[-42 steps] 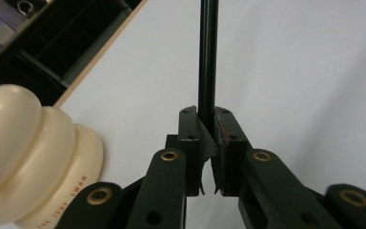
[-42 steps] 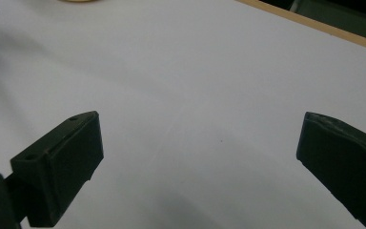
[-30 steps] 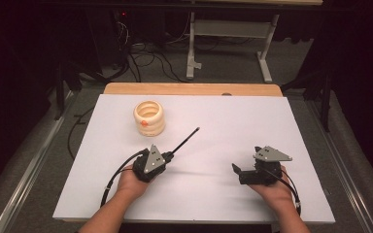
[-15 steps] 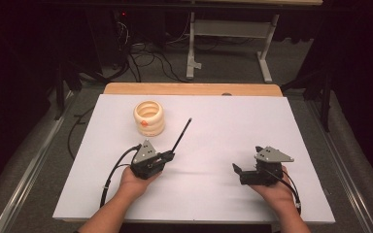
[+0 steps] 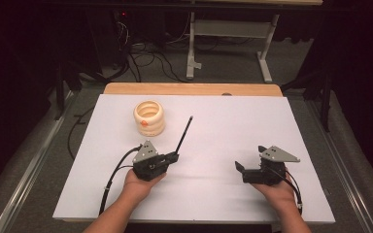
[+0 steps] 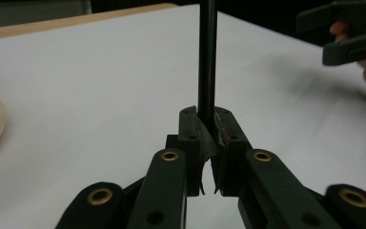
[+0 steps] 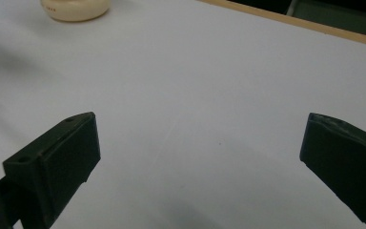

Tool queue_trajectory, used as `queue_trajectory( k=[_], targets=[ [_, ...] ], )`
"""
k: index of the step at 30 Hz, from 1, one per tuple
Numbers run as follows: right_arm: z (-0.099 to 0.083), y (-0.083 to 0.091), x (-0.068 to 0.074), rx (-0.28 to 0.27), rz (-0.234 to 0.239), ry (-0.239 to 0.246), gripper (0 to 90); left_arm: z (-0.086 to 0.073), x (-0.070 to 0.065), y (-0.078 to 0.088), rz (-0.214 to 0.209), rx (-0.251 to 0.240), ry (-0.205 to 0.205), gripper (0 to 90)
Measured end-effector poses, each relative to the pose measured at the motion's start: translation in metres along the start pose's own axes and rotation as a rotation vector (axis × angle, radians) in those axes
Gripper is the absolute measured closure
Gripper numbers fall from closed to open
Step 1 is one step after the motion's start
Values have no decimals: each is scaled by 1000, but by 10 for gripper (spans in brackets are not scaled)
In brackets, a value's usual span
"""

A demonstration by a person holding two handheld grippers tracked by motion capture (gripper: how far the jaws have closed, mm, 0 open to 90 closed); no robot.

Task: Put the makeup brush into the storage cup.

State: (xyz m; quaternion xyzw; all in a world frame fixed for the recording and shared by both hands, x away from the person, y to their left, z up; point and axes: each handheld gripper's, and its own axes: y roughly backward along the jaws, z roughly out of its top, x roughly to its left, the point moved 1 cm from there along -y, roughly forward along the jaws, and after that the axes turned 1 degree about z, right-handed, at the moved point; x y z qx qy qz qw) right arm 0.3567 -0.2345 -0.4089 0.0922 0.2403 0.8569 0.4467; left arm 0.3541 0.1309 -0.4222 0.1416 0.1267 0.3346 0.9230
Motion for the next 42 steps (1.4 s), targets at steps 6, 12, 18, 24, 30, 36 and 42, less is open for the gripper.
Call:
queue_trajectory(
  k=[6, 12, 18, 24, 30, 36, 42],
  targets=[
    [0, -1, 2, -12, -9, -4, 14, 5, -7, -12, -27, -33, 7, 836],
    [5, -2, 8, -38, -19, -6, 13, 3, -13, -20, -63, -55, -15, 836],
    [22, -7, 13, -70, -25, -7, 17, 1, -15, -23, -75, -55, -3, 835],
    [50, -20, 12, -77, -55, 11, 28, 0, -19, -24, -87, -50, -9, 835],
    [57, -21, 15, -119, -55, -7, 42, -2, -25, -21, -105, -59, -11, 835],
    [45, -18, 16, -115, -24, -25, 54, -3, -29, -23, -109, -53, -14, 836],
    [44, -17, 23, -145, 40, -43, 71, -5, -34, -25, -118, -47, -21, 835]
  ],
)
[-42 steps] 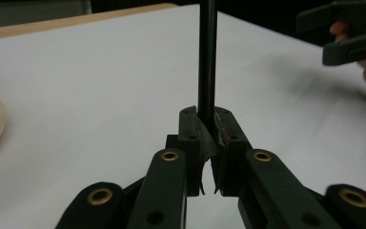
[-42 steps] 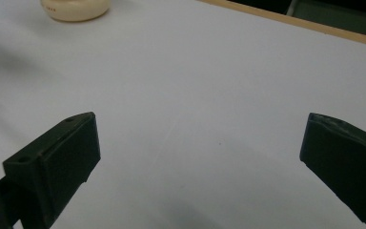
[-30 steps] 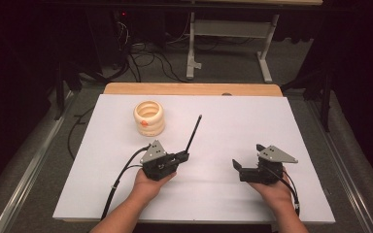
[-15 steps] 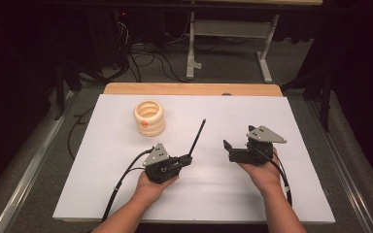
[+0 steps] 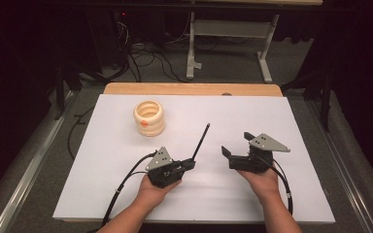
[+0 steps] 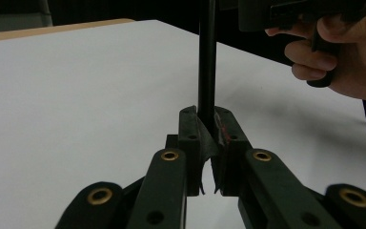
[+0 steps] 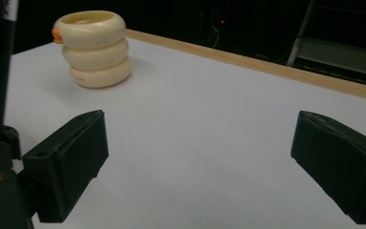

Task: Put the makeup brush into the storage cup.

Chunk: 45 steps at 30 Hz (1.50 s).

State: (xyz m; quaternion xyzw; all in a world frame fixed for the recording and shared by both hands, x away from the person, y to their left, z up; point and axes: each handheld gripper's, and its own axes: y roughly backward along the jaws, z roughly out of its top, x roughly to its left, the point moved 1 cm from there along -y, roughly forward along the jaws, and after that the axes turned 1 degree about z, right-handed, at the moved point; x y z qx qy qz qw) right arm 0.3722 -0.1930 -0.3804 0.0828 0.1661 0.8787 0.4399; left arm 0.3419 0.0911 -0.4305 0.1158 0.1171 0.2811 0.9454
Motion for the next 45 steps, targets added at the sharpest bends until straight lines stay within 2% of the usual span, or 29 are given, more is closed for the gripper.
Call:
queue_trajectory(
  k=[4, 10, 13, 17, 27, 30, 37, 42, 45],
  targets=[
    [2, 0, 5, -20, 38, -11, 74, -2, -3, -2, -6, 6, -15, 835],
    [5, 5, 9, -47, 56, -34, 89, -3, -5, -4, -9, 11, -17, 835],
    [7, 8, 11, -56, 57, -27, 117, -4, -6, -5, -20, 10, -17, 836],
    [11, 10, 17, -71, 81, -29, 124, -4, -7, -6, -23, 11, -21, 835],
    [15, 12, 27, -108, 152, -84, 164, -4, -7, -6, -18, 10, -17, 835],
    [17, 11, 31, -111, 164, -76, 173, -4, -8, -7, -27, 14, -16, 836],
    [18, 9, 38, -118, 206, -89, 223, -4, -10, -9, -38, 12, -17, 835],
    [19, 6, 40, -123, 217, -115, 250, -5, -11, -9, -40, 18, -15, 835],
    [20, 4, 43, -130, 229, -111, 282, -6, -13, -10, -45, 16, -13, 836]
  ],
)
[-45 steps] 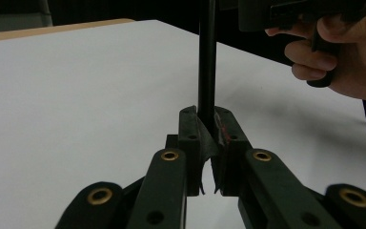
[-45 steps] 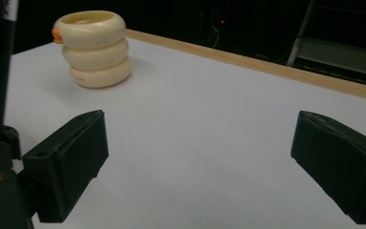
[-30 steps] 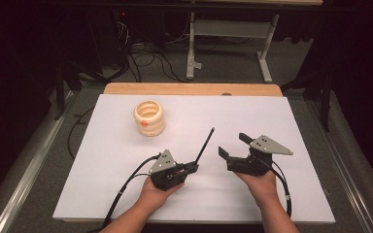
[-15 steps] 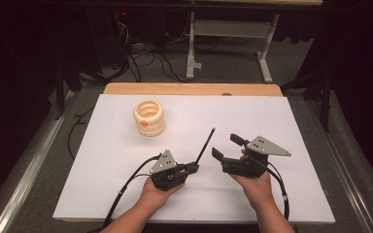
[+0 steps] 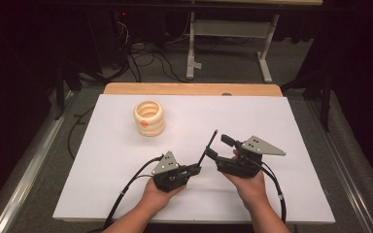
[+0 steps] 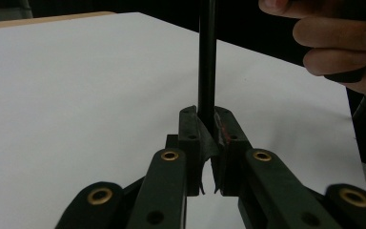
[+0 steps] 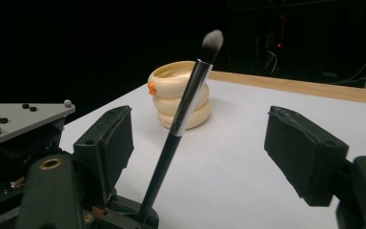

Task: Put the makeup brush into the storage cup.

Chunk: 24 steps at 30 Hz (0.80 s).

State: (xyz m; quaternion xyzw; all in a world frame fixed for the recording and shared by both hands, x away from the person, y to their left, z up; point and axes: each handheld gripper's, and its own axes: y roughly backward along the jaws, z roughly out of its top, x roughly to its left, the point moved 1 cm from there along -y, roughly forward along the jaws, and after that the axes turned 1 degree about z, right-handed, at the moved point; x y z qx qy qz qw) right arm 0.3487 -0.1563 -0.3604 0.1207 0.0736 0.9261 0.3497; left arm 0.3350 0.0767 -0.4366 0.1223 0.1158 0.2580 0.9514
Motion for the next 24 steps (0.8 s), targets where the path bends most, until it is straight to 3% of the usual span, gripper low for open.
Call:
queue_trajectory(
  k=[6, 16, 24],
  targets=[
    [0, -3, 2, 0, 5, -6, 345, -1, -1, -1, -6, 3, 2, 836],
    [0, -6, 4, -13, 43, -30, 523, 0, -3, -1, -15, -6, 8, 836],
    [-2, -6, 4, -17, 58, -50, 595, 0, -1, 0, -10, -6, 4, 835]
  ],
)
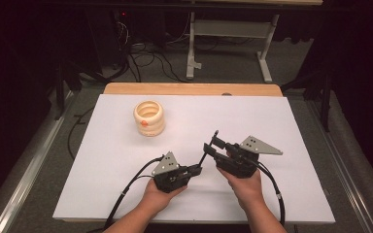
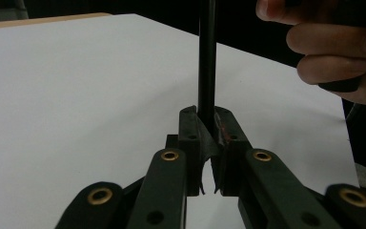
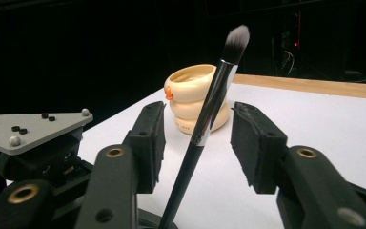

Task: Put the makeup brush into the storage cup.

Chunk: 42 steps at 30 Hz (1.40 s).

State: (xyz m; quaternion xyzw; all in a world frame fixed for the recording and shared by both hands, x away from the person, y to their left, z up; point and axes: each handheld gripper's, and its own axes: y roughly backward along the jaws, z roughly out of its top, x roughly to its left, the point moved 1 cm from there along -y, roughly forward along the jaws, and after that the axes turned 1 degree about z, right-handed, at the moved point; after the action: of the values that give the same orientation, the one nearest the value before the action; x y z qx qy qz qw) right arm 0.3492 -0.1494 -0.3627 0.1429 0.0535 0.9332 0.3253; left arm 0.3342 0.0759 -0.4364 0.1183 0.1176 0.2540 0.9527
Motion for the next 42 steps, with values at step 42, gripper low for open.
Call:
queue_trajectory(
  k=[42],
  targets=[
    [-2, 6, -4, -70, 108, -92, 861, -1, -3, -2, -2, 1, -21, 827]
  ],
)
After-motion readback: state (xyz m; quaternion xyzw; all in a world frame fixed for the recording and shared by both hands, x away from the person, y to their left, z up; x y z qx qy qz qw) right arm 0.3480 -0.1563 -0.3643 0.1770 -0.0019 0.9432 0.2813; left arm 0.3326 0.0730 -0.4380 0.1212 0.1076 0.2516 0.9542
